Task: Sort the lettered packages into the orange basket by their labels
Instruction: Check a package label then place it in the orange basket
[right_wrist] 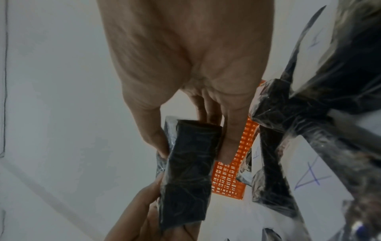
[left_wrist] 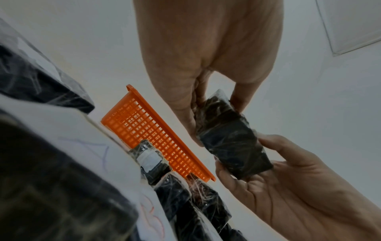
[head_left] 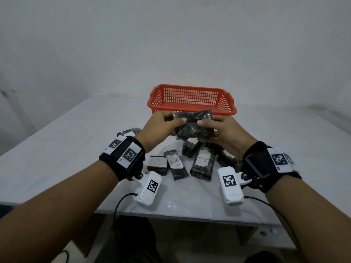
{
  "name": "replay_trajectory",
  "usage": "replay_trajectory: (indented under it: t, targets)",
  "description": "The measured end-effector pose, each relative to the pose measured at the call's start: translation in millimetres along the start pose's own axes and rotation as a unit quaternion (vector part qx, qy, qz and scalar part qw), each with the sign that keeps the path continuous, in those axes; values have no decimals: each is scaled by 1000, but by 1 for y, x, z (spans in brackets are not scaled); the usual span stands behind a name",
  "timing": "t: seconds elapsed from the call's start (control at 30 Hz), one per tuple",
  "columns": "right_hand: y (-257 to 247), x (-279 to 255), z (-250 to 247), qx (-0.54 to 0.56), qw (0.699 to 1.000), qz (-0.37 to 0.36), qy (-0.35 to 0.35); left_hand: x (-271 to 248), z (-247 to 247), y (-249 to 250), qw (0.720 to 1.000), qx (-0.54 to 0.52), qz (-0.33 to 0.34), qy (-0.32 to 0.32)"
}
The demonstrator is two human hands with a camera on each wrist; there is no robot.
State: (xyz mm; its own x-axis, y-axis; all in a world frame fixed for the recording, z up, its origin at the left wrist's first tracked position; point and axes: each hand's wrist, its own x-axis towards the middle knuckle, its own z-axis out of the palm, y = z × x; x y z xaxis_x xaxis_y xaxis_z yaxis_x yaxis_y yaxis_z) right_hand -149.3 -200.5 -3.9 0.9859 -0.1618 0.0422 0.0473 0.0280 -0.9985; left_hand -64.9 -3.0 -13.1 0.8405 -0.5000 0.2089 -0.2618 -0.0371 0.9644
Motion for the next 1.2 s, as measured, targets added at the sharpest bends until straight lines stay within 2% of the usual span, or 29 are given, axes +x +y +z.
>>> replay_trajectory:
  t: [0.1,0.2,0.33,0.5,0.67,0.8,0.93,1.2]
  targets:
    - [2,0,-1,-5,1000,10,-2,0,2,0,1000,-14,-7,10]
    - [3,1,-3,-13,1000,-1,11,-2,4,1,999,-44,-20,-19]
    - [5,2,-3,-28,1000,0,8,1,1,2,1000,-15,-19,-19]
    - [8,5,0,-26,998,-20,54,-1,4,3,999,-26,-21,-40]
    - [7,3,0,-19,1000,-12,9,0,2,2,1000,-6,-7,-11]
    - [5,4,-1,-41,999,-19,11,-3,2,5,997,-34,-20,-59]
    - [4,2,-1,-51,998,-32,22,-1,-2,8,998,1,-27,-54]
    - [-6,-7,-2,43,996,-80,-7,4,-6,6,993,115,-8,-3]
